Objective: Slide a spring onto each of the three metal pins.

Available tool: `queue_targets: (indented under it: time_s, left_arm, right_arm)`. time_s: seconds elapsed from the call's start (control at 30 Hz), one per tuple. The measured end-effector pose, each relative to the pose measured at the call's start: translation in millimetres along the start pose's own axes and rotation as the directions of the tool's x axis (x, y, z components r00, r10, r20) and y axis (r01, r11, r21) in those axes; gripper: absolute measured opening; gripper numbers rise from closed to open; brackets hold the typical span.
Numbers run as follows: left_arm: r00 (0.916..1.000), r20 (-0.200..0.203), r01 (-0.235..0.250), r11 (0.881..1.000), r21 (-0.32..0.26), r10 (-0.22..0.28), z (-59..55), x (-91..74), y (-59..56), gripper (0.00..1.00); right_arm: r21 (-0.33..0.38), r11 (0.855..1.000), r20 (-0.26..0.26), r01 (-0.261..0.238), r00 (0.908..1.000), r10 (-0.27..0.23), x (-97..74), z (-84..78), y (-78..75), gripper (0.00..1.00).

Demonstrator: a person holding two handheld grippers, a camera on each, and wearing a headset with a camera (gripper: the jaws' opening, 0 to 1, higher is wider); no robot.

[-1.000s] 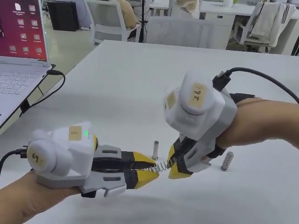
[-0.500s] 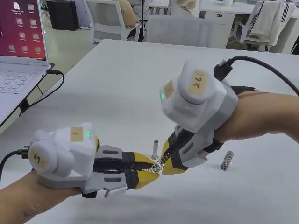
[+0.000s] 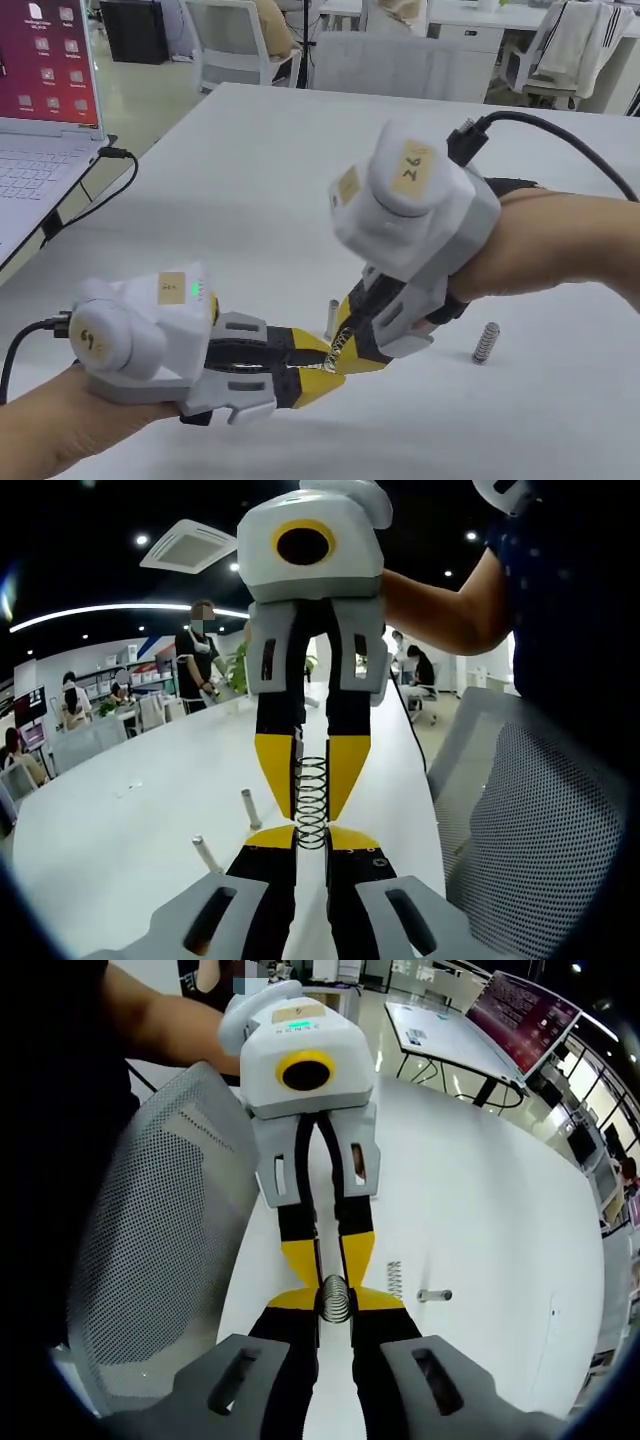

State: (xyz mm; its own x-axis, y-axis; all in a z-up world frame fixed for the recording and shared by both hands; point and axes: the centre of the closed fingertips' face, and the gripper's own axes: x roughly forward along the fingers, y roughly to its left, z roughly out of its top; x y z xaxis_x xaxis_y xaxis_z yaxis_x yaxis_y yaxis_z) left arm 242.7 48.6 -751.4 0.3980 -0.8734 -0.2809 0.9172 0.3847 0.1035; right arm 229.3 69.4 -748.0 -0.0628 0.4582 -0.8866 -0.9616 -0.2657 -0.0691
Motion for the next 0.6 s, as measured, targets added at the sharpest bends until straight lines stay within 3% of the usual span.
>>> queue_targets:
  time_s: [0.43,0.6]
  left_arm:
    - [1.0000,0.004,-0.001,1.000,-0.009,0.001,0.0,1.1,-1.3,0.03]
    - [0.9999,0.014,-0.007,1.000,-0.018,0.007,1.9,1.2,0.2,0.09]
  right_arm:
    - [-0.006,1.000,-0.018,-0.005,0.9998,0.005,0.2,-1.6,0.9,0.09]
    - [-0.004,1.000,-0.028,-0.004,0.9996,0.004,-0.1,-3.9,-0.1,0.09]
